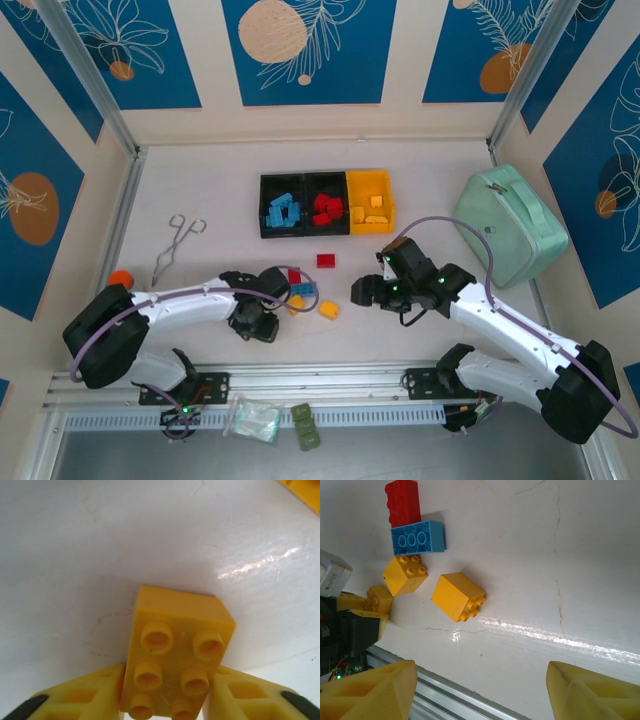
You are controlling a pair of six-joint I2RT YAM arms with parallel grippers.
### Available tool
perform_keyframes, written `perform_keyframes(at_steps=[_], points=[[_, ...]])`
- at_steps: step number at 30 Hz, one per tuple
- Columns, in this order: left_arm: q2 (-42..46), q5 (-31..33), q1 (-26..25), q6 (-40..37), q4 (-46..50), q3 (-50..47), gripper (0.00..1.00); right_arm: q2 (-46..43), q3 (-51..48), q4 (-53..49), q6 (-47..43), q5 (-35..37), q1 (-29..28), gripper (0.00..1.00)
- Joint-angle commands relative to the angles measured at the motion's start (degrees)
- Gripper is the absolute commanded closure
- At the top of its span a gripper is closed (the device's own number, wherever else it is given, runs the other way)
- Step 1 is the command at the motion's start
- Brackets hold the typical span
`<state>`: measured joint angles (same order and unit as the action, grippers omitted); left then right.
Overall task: Sort the legos into containers by color
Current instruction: Pick up the lego from the middle-left of the table, then place the lego in the container.
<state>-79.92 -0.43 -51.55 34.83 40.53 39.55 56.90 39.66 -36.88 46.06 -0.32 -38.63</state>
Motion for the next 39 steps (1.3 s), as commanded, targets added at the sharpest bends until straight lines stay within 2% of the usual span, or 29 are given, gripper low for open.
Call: perform_keyframes(at_steps=[1, 10, 15, 23, 30, 34, 39], points=[[0.95, -0.86, -0.92, 0.84, -2.64, 1.73, 0.66, -0.25, -1.74, 0.70, 1.64, -1.90, -0.47, 0.32], [2.33, 0.62, -0.68, -0.51, 0.96, 11.00, 0.72, -2.01, -1.76, -0.35, 2.44, 0.74, -0.51, 0.32], [-1.66, 0.70, -0.22, -2.63, 1.35, 19.16, 0.73, -5.53, -3.65, 0.14, 1.88, -1.39, 3.61, 0.32], [-13.18, -0.45, -0.05, -5.45, 0.75, 34.10, 0.73, -12.19, -5.30, -2.64, 2.33, -1.00, 13.09, 0.32], [-26.54, -0.37, 0.91, -8.82, 5.17, 53.11, 0.73, -16.49, -7.33, -3.94, 2.47, -4.51, 22.26, 0.32], [-35.15, 0.94, 1.58, -10.98, 10.18, 65.65, 0.73, -18.27, -8.58, -3.81, 2.79, -6.35, 24.69, 0.32], [-44.61, 1.77, 2.55, -12.81, 14.58, 79.92, 0.73, -19.37, -9.75, -3.27, 3.83, -7.32, 25.08, 0.32]])
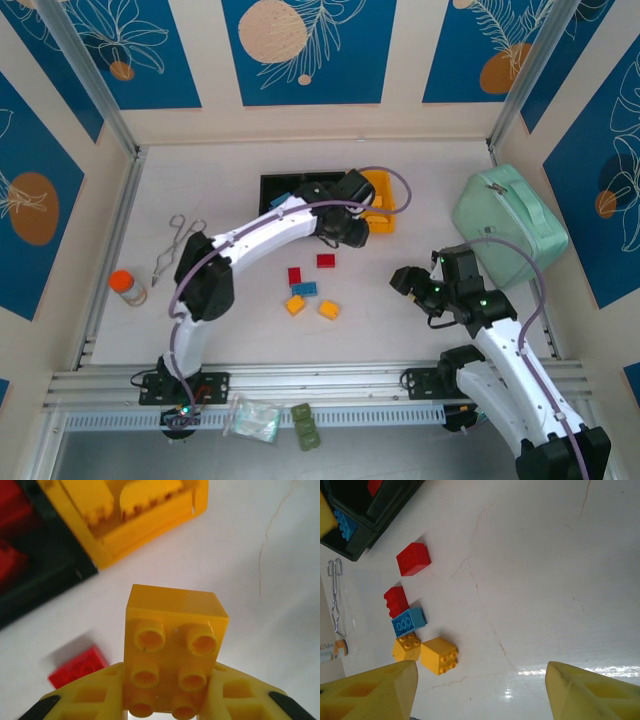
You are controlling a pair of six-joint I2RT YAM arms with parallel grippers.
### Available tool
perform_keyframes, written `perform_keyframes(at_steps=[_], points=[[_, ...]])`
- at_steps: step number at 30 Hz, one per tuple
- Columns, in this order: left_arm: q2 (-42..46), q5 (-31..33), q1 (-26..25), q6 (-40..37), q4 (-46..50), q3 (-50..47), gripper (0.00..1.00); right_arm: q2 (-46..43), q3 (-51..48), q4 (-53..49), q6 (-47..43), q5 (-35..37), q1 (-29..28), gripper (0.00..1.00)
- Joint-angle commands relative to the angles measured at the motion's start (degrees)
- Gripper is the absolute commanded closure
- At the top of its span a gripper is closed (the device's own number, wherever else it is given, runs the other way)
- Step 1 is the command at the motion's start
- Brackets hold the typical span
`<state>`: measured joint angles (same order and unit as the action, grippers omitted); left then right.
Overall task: Sort the legos into containers by color
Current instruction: Place the lego in the container.
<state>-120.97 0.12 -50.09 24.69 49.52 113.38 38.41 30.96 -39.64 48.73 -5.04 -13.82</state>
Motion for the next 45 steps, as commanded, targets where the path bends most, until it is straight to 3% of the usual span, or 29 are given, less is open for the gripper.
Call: perform_keyframes(at_steps=[1, 10, 21, 26, 31, 38, 41, 45], points=[[-5.50, 1.45, 1.31, -2.92, 6.44, 9.00, 0.73, -1.05, -1.25, -0.53, 1.27, -2.69, 0.26, 0.32], [-19.13, 5.33, 2.38, -4.18, 9.06, 29.64, 0.71, -2.25, -0.81, -2.19, 1.13, -2.19, 0.31, 0.32], [-26.19, 4.34, 4.24, -3.77, 1.94, 35.63, 0.67, -2.16, -1.16, -2.32, 0.95, -2.34, 1.12, 0.32], [-27.41, 3.75, 4.74, -3.64, -0.02, 35.75, 0.60, -2.11, -1.43, -2.13, 0.94, -2.74, 1.76, 0.32], [-27.18, 3.05, 4.91, -3.89, -0.82, 36.08, 0.40, -1.28, -1.68, -1.28, 1.01, -3.22, 2.02, 0.32], [-23.09, 2.66, 4.73, -4.69, 1.39, 35.36, 0.38, -0.02, -1.08, -0.35, 0.51, -3.75, 1.83, 0.33], [-18.37, 1.45, 4.46, -4.34, 1.25, 30.20, 0.38, 0.64, -0.62, -0.35, 0.23, -3.58, 1.37, 0.32], [-7.50, -0.14, 4.36, -3.53, -4.65, 14.03, 0.37, 2.04, 0.62, -0.26, 0.28, -2.09, -0.90, 0.32]])
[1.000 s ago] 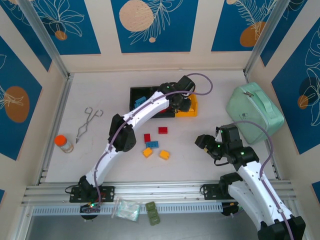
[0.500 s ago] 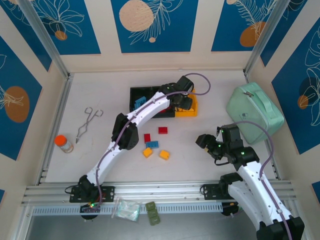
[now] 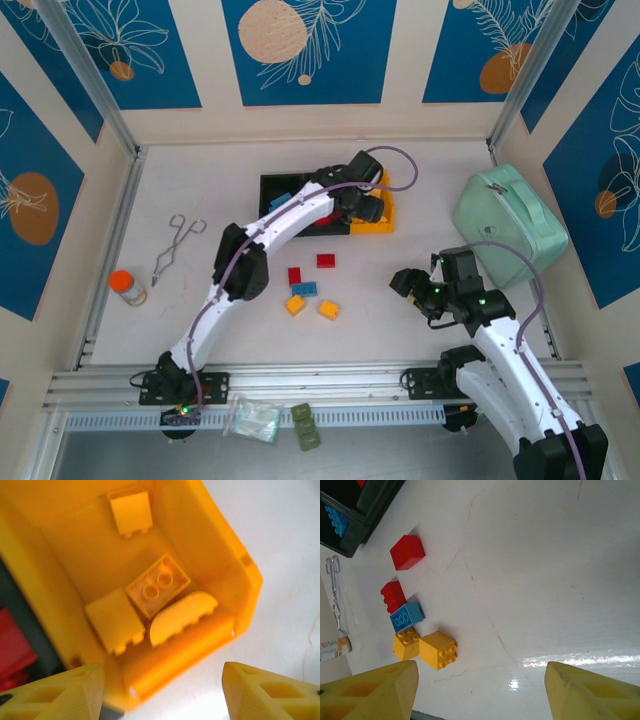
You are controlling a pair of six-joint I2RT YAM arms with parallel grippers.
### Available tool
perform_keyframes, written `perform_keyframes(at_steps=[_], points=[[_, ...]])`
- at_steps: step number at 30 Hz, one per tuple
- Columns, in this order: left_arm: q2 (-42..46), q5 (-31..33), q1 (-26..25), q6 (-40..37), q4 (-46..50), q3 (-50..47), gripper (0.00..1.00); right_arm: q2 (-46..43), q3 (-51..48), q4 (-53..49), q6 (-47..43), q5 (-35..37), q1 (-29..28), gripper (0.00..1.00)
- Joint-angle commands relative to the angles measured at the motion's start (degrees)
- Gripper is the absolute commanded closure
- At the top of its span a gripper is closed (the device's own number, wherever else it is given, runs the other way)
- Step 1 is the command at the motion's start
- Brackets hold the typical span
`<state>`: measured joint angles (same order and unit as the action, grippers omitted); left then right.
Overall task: Sort the legos into containers by color
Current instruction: Place the lego in the container, then pick up the lego from the bottom-center of the table.
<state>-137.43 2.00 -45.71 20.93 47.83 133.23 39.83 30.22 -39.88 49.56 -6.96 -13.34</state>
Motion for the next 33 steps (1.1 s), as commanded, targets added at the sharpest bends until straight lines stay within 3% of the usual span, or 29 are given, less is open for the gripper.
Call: perform_keyframes(at_steps=[1, 11, 21, 27, 33], points=[[11.96, -2.32, -0.01, 0.59, -4.56, -10.10, 0.37, 1.05, 1.73, -0.10, -0.39, 0.58, -2.38, 0.33], [36.15, -5.61, 0.92, 3.10, -11.53, -41.80, 0.36, 9.68, 6.60, 1.78, 3.30, 8.63, -16.84, 0.33], [60.89, -9.55, 6.67, 12.47, -17.07, -76.31, 0.35, 23.23, 12.37, 5.34, 7.32, 12.41, -27.51, 0.30], [70.98, -9.41, 8.64, 15.85, -16.18, -87.81, 0.34, 32.73, 16.78, 6.65, 9.03, 12.44, -31.90, 0.28], [75.40, -10.00, 9.50, 17.86, -15.88, -93.80, 0.33, 43.35, 22.49, 4.91, 10.62, 11.88, -35.13, 0.26]])
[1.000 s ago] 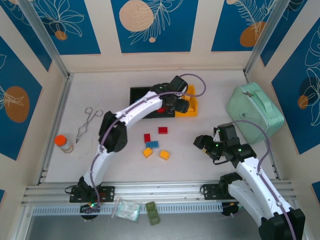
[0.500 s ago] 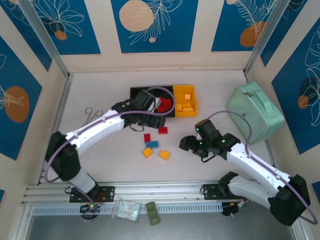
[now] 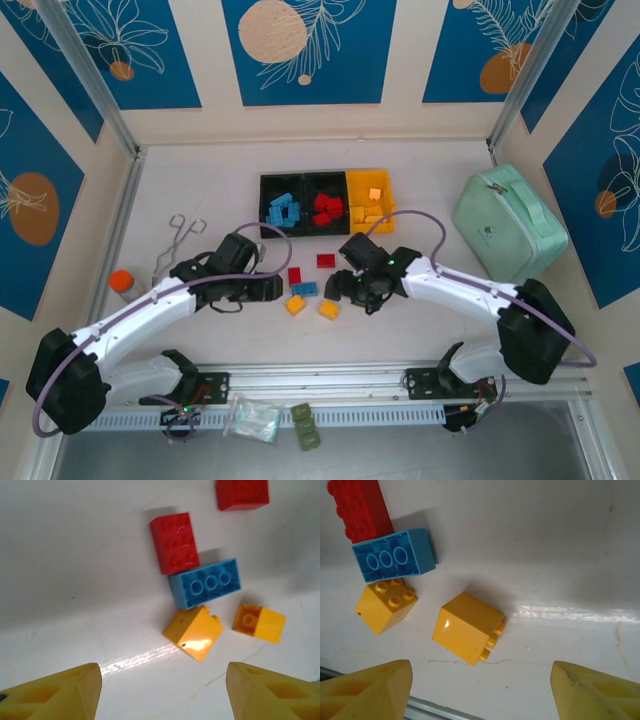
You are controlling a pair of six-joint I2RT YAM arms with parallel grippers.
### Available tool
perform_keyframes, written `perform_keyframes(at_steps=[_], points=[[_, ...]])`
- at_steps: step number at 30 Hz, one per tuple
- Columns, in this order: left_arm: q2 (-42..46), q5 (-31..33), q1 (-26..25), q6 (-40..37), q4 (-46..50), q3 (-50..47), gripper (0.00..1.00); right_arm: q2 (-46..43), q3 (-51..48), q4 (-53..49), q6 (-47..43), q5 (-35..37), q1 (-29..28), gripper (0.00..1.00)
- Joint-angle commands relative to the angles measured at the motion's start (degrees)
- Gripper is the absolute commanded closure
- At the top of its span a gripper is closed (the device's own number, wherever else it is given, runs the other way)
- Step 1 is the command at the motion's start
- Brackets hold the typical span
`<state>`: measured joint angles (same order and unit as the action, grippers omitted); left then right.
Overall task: Sort the legos into containers by color
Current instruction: Pick up the lego from the bottom-center of the table.
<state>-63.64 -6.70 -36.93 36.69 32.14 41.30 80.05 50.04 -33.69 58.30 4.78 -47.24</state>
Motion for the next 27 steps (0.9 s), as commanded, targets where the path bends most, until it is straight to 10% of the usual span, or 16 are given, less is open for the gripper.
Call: perform_keyframes(at_steps=[1, 17, 27], points=[[2.06, -1.38, 0.81, 2.45, -0.32, -2.61, 0.33, 4.77, 3.48, -1.46, 1.90, -0.08, -1.71, 0.26], [4.66, -2.34, 0.96, 6.19, -3.28, -8.25, 0.33, 18.27, 9.99, -4.80, 2.36, 0.56, -3.73, 0.37], [3.70, -4.14, 0.90, 7.16, -5.70, -8.62, 0.33, 16.56, 11.19, -7.71, -0.51, 4.23, -3.81, 0.66]])
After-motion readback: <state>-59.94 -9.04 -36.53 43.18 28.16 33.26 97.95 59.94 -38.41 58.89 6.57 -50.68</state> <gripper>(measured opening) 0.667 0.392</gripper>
